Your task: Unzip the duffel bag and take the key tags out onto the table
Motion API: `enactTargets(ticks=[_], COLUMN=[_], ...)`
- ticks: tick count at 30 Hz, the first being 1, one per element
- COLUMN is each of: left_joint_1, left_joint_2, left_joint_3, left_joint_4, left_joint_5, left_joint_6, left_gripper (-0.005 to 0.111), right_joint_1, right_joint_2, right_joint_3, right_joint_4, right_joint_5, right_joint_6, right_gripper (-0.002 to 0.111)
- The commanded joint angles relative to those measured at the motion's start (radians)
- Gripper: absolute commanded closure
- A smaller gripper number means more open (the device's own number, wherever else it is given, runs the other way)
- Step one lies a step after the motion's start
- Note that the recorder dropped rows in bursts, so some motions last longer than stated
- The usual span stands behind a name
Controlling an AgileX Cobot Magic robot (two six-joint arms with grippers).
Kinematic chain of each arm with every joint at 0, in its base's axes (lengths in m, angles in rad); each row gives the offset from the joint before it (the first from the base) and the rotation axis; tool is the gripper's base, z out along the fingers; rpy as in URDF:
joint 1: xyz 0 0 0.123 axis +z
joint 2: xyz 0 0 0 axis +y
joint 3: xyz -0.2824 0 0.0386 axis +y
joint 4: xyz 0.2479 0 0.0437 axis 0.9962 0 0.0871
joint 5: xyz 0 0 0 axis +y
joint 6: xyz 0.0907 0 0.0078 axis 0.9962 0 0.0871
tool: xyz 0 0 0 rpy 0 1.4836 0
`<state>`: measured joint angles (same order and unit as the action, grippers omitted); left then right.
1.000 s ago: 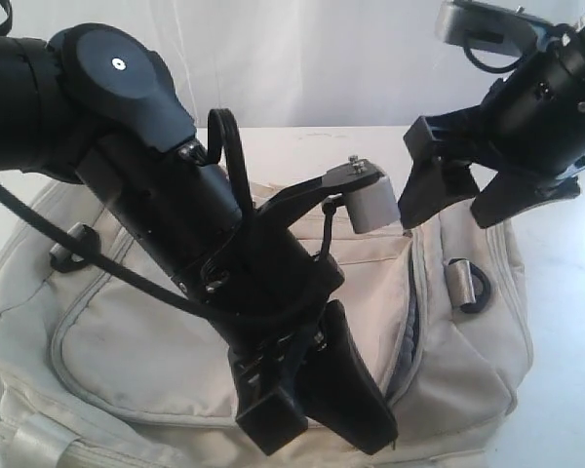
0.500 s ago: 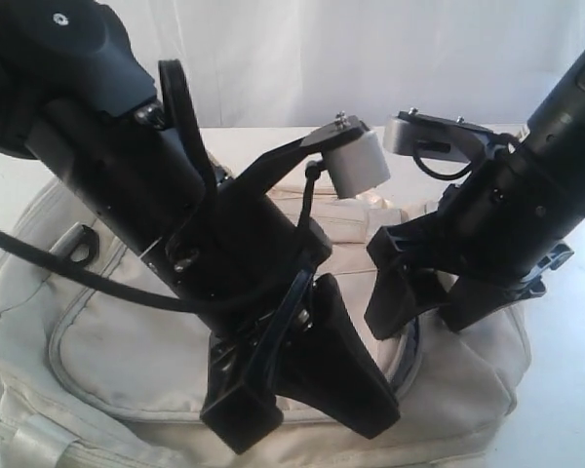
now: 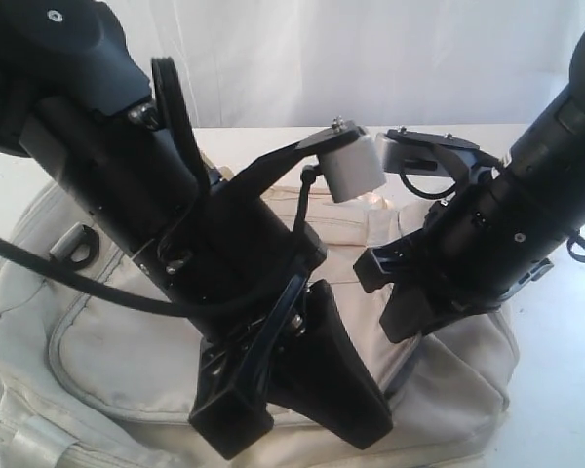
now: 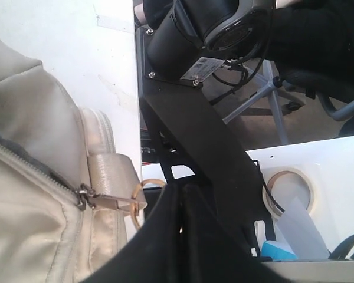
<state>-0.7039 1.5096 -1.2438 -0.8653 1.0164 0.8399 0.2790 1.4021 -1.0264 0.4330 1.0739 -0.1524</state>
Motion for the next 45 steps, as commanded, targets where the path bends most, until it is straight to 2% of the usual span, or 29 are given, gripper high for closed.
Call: enactTargets(ticks=[1, 12, 17, 23, 29, 34, 38, 45], left_joint_1=[-0.006, -0.006, -0.006, -0.006, -0.006, -0.006, -0.006, -0.006], left_joint_2=[-0.016, -0.029, -0.057, -0.109, -0.153, -0.184, -0.198, -0.266], left_joint_3=[0.038, 0.164, 0.189, 0.248, 0.29, 0.29, 0.29, 0.29], left_joint_4=[-0.036, -0.008, 0.047, 0.189, 0.196, 0.368, 0.418, 0.628], left_joint_5=[0.101, 0.093, 0.095, 0.092, 0.074, 0.108, 0.13, 0.145], left_joint_6=[-0.027, -0.042, -0.085, -0.192, -0.194, -0.332, -0.374, -0.528], left_gripper=[0.107, 0.107, 0.107, 0.107, 0.107, 0.107, 0.107, 0.107], right_joint_1=[-0.001, -0.001, -0.001, -0.001, -0.001, -0.001, -0.001, -0.001], right_joint_2=[-0.002, -0.002, -0.002, -0.002, -0.004, -0.004, -0.004, -0.004], right_joint_3=[0.003, 0.003, 0.003, 0.003, 0.003, 0.003, 0.003, 0.003], right_joint_4=[-0.034, -0.149, -0.175, -0.233, -0.251, -0.256, -0.258, -0.258], right_joint_5=[-0.116, -0.151, -0.152, -0.156, -0.156, -0.156, -0.156, -0.153], right_joint_6=[-0.023, 0.025, 0.029, 0.07, 0.079, 0.079, 0.079, 0.079], right_gripper=[0.108, 0.108, 0.108, 0.108, 0.108, 0.108, 0.108, 0.108])
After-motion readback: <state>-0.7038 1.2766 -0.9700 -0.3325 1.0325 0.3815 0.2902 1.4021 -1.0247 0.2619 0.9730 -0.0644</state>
